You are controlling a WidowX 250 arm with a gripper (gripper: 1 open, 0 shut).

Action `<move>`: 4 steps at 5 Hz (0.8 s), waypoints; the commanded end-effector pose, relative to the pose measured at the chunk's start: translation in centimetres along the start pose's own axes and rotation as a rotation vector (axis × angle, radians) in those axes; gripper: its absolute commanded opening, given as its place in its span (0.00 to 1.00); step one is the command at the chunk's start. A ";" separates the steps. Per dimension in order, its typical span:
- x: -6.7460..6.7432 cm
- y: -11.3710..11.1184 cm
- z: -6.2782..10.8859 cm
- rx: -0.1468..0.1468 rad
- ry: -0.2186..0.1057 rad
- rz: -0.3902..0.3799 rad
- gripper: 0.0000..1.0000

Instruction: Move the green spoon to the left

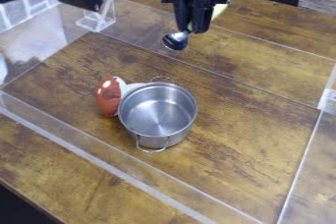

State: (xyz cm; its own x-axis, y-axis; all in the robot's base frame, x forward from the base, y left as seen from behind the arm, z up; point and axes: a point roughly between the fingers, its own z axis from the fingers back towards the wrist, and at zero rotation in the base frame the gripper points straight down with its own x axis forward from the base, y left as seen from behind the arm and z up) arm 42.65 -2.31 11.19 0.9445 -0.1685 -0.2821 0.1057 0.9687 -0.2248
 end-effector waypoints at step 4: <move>-1.1 0.6 2.3 -0.028 -0.031 -0.036 0.00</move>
State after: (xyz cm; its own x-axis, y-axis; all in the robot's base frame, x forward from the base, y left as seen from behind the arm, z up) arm 42.33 -2.42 8.86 0.9090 -0.2235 -0.3517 0.1263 0.9521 -0.2786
